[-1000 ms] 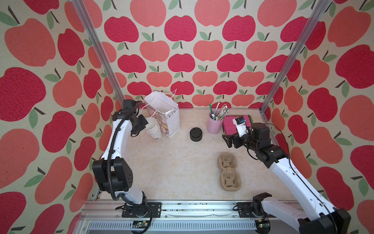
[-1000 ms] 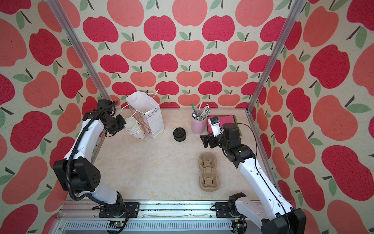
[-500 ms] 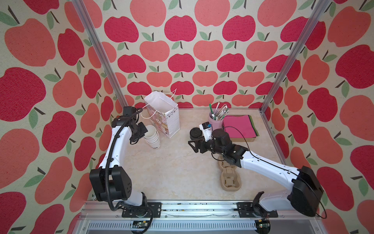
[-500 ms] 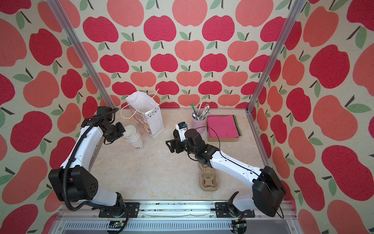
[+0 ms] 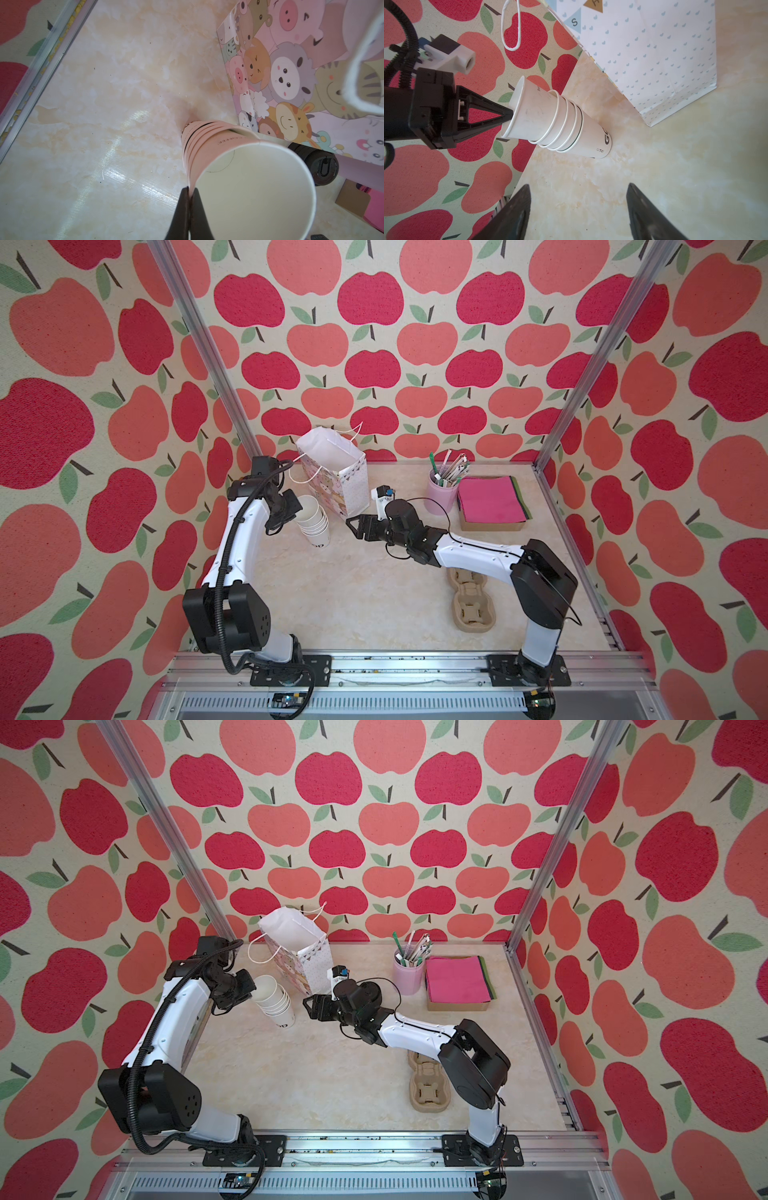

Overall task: Pack a coffee takeout order
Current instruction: Pick up the coffee cup, then place the coffee cup at the center of the table.

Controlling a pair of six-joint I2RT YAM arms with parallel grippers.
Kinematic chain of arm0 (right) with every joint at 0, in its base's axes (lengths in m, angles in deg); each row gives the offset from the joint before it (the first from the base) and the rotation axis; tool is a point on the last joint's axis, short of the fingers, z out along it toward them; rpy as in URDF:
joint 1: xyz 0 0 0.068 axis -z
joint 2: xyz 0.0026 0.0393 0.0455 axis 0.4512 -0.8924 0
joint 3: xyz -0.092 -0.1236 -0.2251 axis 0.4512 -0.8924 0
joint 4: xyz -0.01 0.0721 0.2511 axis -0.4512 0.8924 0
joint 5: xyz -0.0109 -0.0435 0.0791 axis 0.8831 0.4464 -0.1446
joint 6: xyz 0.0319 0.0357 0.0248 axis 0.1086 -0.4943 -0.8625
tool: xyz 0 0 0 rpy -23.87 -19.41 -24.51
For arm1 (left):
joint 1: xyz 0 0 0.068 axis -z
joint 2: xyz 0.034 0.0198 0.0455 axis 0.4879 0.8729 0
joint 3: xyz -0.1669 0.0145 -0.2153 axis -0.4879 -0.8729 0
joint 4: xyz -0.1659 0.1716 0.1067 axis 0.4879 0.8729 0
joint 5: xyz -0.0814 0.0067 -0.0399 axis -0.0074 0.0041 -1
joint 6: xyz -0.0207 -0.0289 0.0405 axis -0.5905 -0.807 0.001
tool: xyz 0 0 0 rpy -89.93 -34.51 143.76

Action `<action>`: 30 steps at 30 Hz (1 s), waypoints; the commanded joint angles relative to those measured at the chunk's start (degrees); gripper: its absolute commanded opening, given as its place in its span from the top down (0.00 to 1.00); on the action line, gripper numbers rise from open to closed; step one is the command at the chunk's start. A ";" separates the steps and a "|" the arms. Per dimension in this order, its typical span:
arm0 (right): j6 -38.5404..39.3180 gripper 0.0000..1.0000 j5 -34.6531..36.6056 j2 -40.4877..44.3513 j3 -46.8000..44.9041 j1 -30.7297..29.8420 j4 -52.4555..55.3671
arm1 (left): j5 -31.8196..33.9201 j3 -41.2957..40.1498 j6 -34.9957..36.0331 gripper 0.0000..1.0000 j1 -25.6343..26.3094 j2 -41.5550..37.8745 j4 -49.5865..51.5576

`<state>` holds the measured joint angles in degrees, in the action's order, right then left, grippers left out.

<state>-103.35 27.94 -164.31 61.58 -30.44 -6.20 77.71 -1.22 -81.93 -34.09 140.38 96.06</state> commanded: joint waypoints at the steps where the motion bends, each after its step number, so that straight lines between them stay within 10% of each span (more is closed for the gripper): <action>1: 3.92 0.23 1.59 1.91 2.53 0.09 0.91 | 1.10 4.28 1.26 1.00 0.05 -2.96 3.42; 12: 17.79 0.11 5.94 10.90 3.41 0.56 9.22 | -2.08 14.56 1.35 1.00 1.40 -7.70 9.91; 30: 32.51 0.01 16.04 35.21 -8.29 6.87 25.85 | 5.11 -1.12 -9.14 1.00 30.05 -8.86 5.62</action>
<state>-74.17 41.14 -131.81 55.79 -24.60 13.87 80.44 0.57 -87.28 -6.96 131.15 104.08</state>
